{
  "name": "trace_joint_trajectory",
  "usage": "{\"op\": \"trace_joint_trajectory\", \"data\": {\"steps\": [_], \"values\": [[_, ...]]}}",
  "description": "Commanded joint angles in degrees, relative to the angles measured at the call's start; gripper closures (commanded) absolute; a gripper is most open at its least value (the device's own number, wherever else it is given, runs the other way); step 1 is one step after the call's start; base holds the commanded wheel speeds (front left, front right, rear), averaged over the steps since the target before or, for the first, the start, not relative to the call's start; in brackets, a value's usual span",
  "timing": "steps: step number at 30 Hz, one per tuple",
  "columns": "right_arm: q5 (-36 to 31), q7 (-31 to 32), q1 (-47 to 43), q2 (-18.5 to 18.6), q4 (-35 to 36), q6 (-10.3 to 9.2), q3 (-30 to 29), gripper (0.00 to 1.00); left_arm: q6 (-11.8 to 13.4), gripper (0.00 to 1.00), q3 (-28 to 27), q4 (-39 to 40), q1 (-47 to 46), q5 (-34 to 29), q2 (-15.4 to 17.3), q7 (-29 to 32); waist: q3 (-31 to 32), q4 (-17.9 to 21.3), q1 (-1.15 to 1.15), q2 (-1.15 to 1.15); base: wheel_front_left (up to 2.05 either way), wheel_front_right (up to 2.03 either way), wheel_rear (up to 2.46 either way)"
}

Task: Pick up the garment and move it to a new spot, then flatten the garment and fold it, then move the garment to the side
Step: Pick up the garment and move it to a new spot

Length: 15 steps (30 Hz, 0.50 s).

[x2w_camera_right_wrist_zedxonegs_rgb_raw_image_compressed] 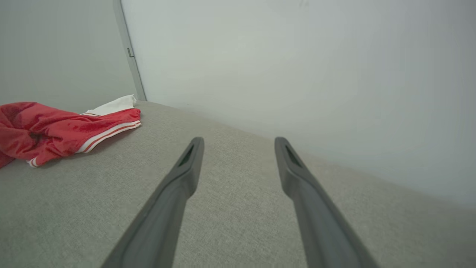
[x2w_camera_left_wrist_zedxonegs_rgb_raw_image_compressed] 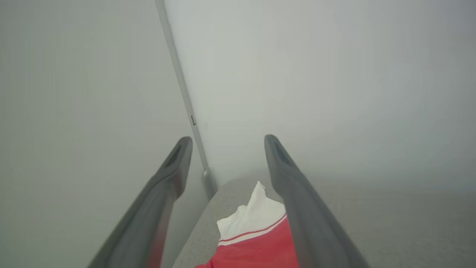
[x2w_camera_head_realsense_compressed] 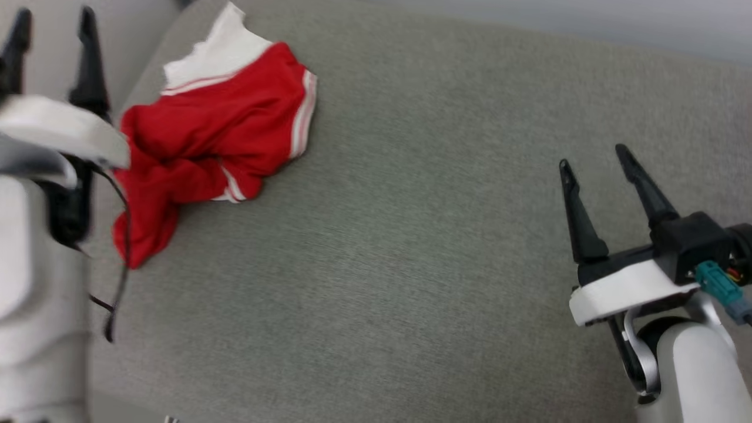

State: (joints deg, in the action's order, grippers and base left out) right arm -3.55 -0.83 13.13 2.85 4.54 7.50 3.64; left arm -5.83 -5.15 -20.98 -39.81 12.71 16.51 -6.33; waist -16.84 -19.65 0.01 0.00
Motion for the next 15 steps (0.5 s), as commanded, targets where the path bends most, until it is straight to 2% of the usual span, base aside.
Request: {"op": "trace_joint_trajectory", "data": {"steps": [1, 6, 10, 13, 14, 15], "values": [[-0.3, -0.6, 1.9, 0.0, 0.3, -0.02, -0.3, 0.00, -0.7, 0.00, 0.2, -2.7, -4.3, 1.3, 2.9, 3.7, -7.7, 6.6, -0.01, 0.00, 0.00, 0.00, 0.00], [0.3, -1.9, 4.2, 0.1, -0.3, -0.02, -0.5, 0.00, -1.6, 0.00, 2.3, -10.7, -11.2, 6.4, 9.8, 16.6, -13.2, 10.5, -0.01, 0.00, 0.00, 0.00, 0.00], [0.7, -3.1, 6.1, 0.0, -0.8, -0.02, -0.3, 0.00, -1.6, 0.00, 5.3, -15.4, -12.9, 13.2, 14.3, 28.3, -16.8, 12.7, -0.01, 0.00, 0.00, 0.00, 0.00], [0.9, -3.9, 7.1, 0.0, -1.5, -0.02, 0.1, 0.00, -1.6, 0.00, 5.8, -18.7, -12.9, 16.8, 16.6, 35.5, -18.5, 13.8, -0.01, 0.00, 0.00, 0.00, 0.00], [0.9, -3.9, 7.1, 0.0, -1.5, -0.02, 0.1, 0.00, -1.6, 0.00, 5.8, -18.7, -12.9, 16.8, 16.6, 35.5, -18.5, 13.8, -0.01, 0.00, 0.00, 0.00, 0.00], [1.0, -4.4, 7.7, 0.0, -2.0, -0.02, 0.5, 0.00, -1.6, 0.00, 5.4, -21.2, -12.1, 18.6, 17.5, 40.2, -19.3, 14.5, -0.01, 0.00, 0.00, 0.00, 0.00]]}}
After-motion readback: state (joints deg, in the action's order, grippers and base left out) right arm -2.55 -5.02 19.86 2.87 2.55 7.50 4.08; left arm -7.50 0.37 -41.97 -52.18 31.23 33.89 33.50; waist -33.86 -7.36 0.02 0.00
